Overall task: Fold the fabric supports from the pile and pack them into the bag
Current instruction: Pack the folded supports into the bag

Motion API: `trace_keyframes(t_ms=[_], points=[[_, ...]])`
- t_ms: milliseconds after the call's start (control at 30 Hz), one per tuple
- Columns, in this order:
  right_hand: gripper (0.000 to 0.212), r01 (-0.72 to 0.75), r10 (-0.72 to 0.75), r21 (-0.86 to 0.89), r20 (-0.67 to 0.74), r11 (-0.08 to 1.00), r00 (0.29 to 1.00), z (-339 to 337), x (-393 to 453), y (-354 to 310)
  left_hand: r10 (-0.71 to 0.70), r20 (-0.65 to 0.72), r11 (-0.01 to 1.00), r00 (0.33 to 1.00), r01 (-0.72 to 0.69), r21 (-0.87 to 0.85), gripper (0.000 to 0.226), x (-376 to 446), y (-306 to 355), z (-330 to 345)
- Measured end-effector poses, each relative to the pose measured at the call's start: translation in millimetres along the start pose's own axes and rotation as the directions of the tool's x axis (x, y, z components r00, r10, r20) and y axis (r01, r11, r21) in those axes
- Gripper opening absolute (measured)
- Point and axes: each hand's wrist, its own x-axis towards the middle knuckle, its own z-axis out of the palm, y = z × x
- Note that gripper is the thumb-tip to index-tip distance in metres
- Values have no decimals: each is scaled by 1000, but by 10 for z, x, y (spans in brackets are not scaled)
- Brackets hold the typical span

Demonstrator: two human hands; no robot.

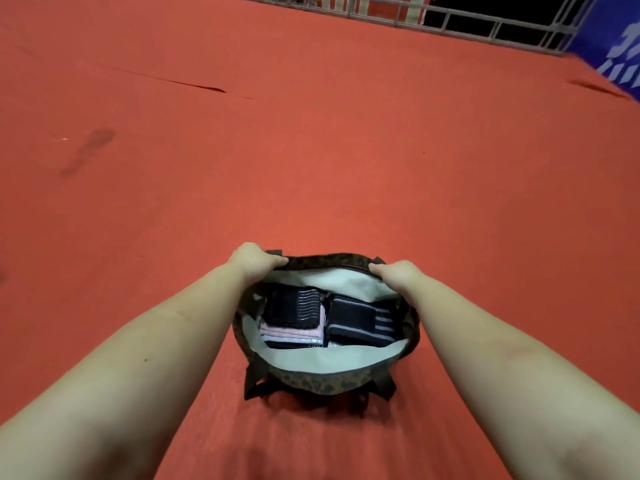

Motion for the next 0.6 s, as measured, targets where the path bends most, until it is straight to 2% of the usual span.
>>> trace_keyframes(t_ms=[67, 167, 300, 467, 600], points=[[50, -8, 4, 125, 36, 992, 999, 19, 31, -77, -10, -14, 990, 1000, 8, -140, 32, 12, 30, -14], [25, 37, -51, 259, 46, 965, 998, 6, 10, -211, 20, -27, 951, 999, -27, -308, 41, -27, 53, -71], [17, 165, -189, 298, 52, 940, 981, -132, -182, -333, 56, -11, 871, 998, -54, -488, 24, -195, 111, -194], [9, 263, -322, 475, 45, 840, 946, -349, -563, -353, 153, -55, 852, 987, -160, -498, 16, -497, 168, -360], [8, 365, -414, 461, 6, 809, 910, -461, -926, -226, 225, -70, 813, 972, -227, -536, 13, -805, 155, -462]])
